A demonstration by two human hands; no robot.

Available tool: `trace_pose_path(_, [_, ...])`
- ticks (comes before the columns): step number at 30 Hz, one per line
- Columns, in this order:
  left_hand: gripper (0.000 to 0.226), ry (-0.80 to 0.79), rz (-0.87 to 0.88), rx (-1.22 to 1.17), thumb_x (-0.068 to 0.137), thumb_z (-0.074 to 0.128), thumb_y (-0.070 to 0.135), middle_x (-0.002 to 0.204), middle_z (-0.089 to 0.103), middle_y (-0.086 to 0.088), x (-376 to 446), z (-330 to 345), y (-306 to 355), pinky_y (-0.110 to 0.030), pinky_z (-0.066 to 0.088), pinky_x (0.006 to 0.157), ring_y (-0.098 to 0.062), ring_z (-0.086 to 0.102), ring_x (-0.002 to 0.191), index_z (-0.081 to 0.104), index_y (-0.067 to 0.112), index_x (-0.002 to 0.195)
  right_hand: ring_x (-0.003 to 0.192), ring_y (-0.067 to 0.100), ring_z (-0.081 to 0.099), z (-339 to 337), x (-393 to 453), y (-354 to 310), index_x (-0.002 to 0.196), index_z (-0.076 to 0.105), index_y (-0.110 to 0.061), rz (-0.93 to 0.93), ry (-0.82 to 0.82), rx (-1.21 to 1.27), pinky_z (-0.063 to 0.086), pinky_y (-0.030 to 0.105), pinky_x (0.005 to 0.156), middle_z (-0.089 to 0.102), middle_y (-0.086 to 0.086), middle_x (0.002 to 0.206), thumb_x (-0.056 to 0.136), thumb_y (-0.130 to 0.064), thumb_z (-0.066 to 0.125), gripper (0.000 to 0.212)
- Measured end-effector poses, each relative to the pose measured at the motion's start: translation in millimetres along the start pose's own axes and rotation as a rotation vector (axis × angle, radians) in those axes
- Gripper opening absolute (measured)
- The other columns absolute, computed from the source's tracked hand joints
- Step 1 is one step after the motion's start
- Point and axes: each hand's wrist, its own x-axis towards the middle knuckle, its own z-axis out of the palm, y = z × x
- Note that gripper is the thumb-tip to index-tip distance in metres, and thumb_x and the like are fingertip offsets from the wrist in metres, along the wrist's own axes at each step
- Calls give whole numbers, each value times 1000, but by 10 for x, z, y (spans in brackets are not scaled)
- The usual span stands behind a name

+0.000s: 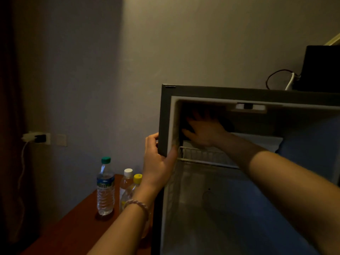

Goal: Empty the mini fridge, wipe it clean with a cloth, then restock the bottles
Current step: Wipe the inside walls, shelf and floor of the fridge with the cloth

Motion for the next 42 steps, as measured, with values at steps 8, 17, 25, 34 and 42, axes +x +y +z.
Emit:
trace_pose_path(8, [47, 14, 20, -10, 88, 70, 32, 123, 56, -11, -11, 12, 24, -30, 61, 67, -24, 69, 97, 43, 27, 126, 140, 43, 23, -26, -82, 101, 148, 34, -39, -17, -7, -83, 36, 53, 106, 16, 7, 160, 93, -62, 47, 61])
trace_pose_path(17, [48, 7, 45, -16, 85, 69, 37, 124, 54, -13, -2, 8, 7, -25, 59, 65, -27, 69, 98, 42, 30, 125, 120, 46, 44, -45, -290, 30, 126, 57, -29, 144, 205, -213, 47, 51, 85, 47, 16, 136, 79, -50, 70, 53])
trace_pose_path(25, [43, 14, 57, -2, 92, 69, 27, 125, 53, -12, 9, 8, -50, -26, 59, 65, -28, 67, 100, 43, 29, 126, 119, 45, 42, 37, -330, -107, 122, 57, -31, 154, 205, -281, 39, 51, 90, 47, 13, 138, 86, -70, 45, 54])
trace_pose_path(34, [50, 24, 50, 3, 82, 68, 45, 125, 52, -11, 4, 11, -35, -31, 62, 69, -28, 67, 102, 44, 34, 124, 112, 42, 49, 65, -260, -66, 109, 66, -27, 148, 296, -232, 45, 48, 84, 55, 15, 128, 83, -53, 66, 37])
trace_pose_path(42, [43, 19, 64, 7, 91, 69, 28, 126, 52, -12, 15, 8, -47, -29, 61, 68, -25, 67, 102, 43, 32, 125, 134, 43, 28, 71, -121, -154, 143, 40, -39, 295, 178, -71, 29, 55, 104, 32, 11, 151, 86, -68, 51, 64])
